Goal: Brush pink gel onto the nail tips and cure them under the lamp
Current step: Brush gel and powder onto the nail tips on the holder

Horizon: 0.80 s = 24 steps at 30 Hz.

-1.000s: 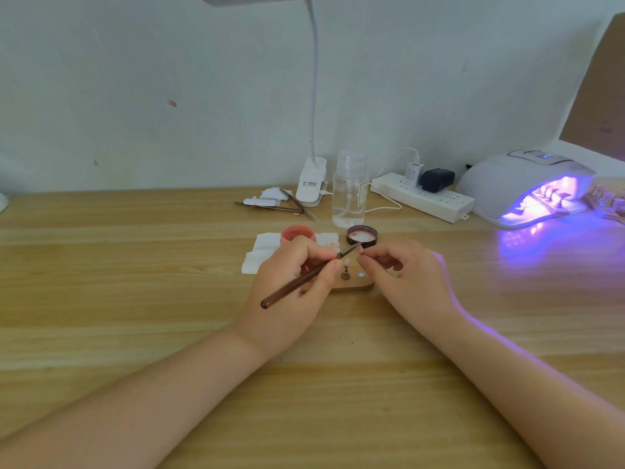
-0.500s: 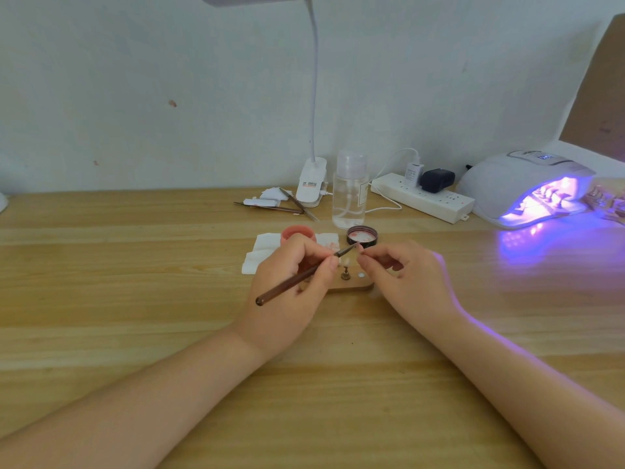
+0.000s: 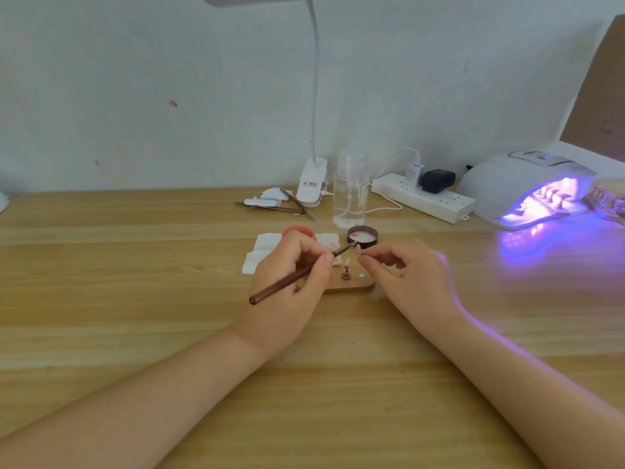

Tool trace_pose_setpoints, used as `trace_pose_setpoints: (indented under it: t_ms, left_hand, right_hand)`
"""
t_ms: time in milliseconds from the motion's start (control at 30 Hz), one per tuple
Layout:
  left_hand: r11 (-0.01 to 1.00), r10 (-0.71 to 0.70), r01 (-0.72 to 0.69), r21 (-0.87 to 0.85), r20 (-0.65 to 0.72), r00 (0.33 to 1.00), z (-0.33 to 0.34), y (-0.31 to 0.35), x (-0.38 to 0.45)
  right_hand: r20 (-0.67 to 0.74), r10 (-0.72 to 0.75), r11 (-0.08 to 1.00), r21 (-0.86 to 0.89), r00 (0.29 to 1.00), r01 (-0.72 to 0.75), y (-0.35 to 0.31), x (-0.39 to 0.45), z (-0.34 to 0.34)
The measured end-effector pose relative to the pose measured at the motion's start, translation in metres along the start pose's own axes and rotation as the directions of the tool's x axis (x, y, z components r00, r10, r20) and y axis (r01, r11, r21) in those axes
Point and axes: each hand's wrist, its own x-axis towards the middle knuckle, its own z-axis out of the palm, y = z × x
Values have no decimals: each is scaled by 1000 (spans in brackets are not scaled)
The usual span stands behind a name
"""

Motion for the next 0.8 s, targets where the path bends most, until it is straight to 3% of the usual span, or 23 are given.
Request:
trace_pose_setpoints:
  t_ms: [400, 600, 800]
  left_hand:
    - [992, 117, -118, 40, 14, 993, 0, 2, -2]
    - [1000, 3, -3, 6, -7, 1000, 2, -5, 0]
    - [999, 1, -2, 47, 14, 1000, 2, -6, 0]
  right_hand:
    - [-13, 9, 1000, -8, 1000, -9, -1, -1, -2]
    - [-7, 8, 1000, -7, 1000, -8, -2, -2, -1]
    - [-10, 26, 999, 20, 1000, -26, -2, -2, -1]
